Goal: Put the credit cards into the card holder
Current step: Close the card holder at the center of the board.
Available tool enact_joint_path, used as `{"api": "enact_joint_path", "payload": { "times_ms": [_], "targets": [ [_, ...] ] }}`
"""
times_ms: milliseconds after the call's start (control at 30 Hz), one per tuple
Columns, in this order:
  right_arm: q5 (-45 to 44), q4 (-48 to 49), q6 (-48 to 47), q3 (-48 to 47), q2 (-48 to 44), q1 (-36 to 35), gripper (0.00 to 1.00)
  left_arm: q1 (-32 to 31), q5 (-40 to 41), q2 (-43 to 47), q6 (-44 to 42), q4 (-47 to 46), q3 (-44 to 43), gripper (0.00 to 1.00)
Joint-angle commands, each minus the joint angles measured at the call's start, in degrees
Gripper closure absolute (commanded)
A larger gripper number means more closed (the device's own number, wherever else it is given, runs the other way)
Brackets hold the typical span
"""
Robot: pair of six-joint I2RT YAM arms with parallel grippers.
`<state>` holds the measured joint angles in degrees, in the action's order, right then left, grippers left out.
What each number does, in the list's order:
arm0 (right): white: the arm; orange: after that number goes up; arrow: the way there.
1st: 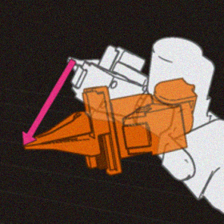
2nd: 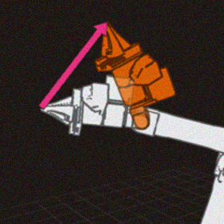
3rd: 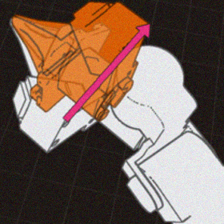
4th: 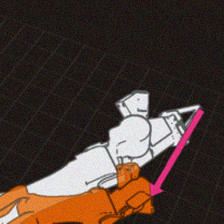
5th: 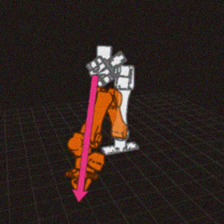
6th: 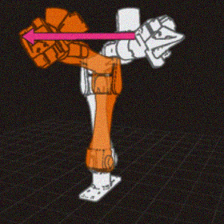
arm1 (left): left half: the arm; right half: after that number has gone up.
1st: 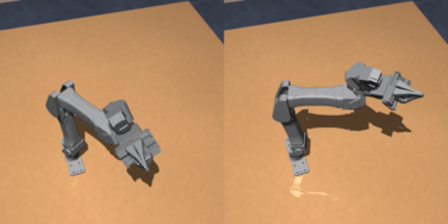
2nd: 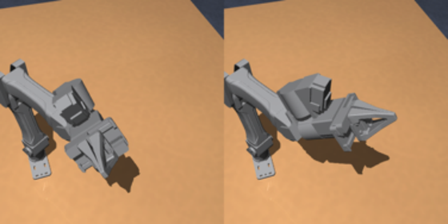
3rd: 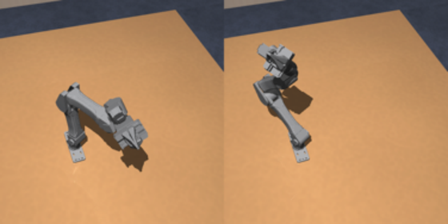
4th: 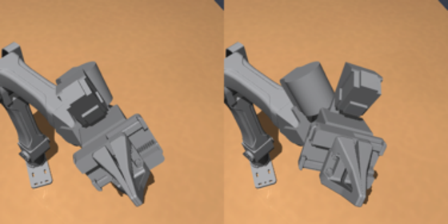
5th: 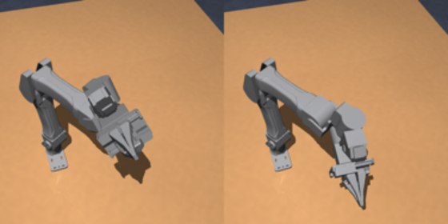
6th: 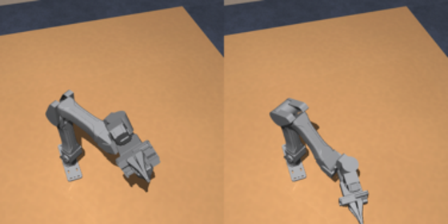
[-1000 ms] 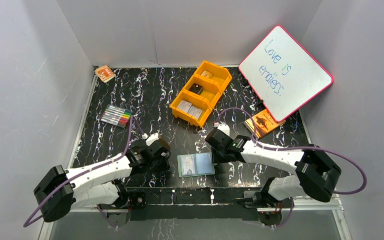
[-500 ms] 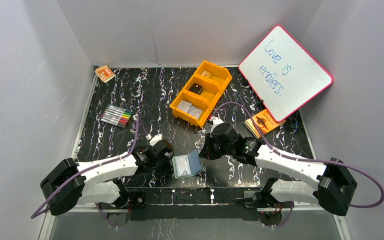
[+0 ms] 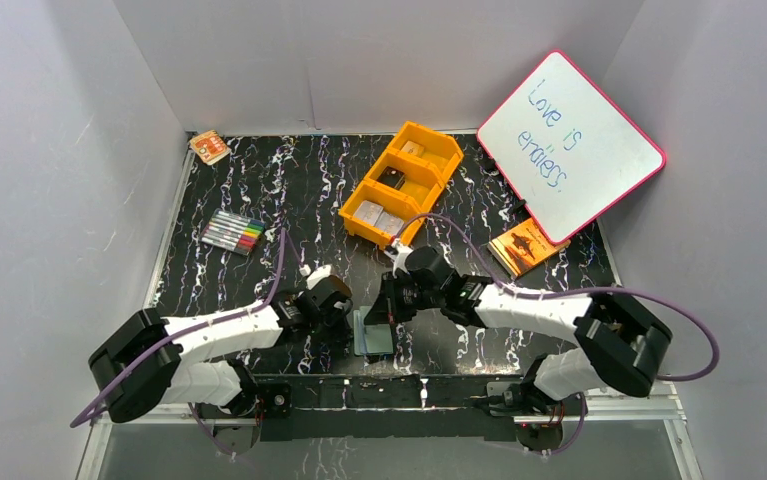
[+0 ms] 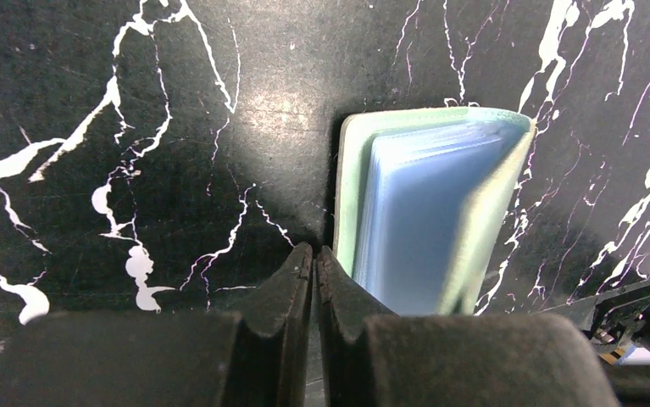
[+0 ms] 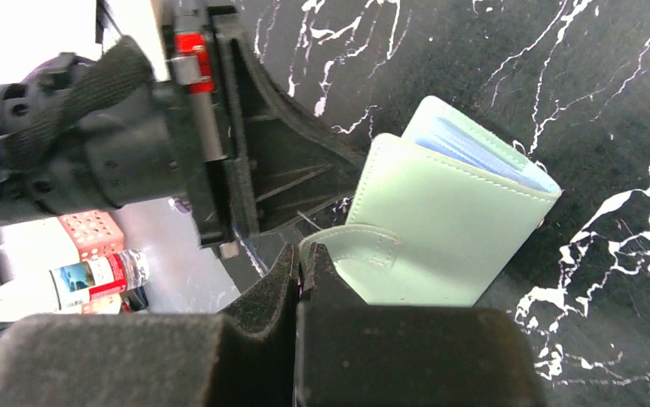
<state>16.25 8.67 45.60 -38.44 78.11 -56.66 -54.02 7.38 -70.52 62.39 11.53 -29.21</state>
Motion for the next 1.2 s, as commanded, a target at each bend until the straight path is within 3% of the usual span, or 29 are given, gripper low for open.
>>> {"api": "enact_joint_path", "payload": {
  "times_ms": [0,267,467,700,900,1000,1033,1167],
  "targets": [
    [1.51,8.43,3.77,0.62,3.9,-0.5,1.0,-0.17,1.56,2.29,-0.42,3.74,1.09,0.94],
    [0.75,9.78,5.14,-2.94,11.31,-1.33,1.0,-0.12,3.99,12.15,0.61,9.36,3.06,0.91],
    [0.44,4.89,3.94,-5.47,9.36,-1.72,0.45,-0.08,6.74,17.45,1.39,13.9,2.27,0.85],
    [0.42,-6.61,-0.68,-9.18,3.96,-1.78,0.17,-0.03,9.32,19.04,1.59,16.07,0.81,0.8],
    [-6.08,-16.94,-5.98,-9.78,-5.72,-1.73,0.15,-0.06,10.66,19.25,1.64,16.42,-0.37,0.7],
    [-10.45,-19.5,-6.73,-7.45,-10.05,-1.78,0.2,-0.04,11.37,19.43,1.72,16.79,-0.94,0.66],
    [-11.18,-19.59,-6.75,-6.12,-10.85,-1.74,0.26,-0.03,11.49,19.6,1.83,16.93,-1.25,0.65],
    [-8.79,-18.18,-6.29,-2.78,-8.69,-1.78,0.65,-0.03,11.29,21.23,2.26,16.56,-1.88,0.59]
  ]
}}
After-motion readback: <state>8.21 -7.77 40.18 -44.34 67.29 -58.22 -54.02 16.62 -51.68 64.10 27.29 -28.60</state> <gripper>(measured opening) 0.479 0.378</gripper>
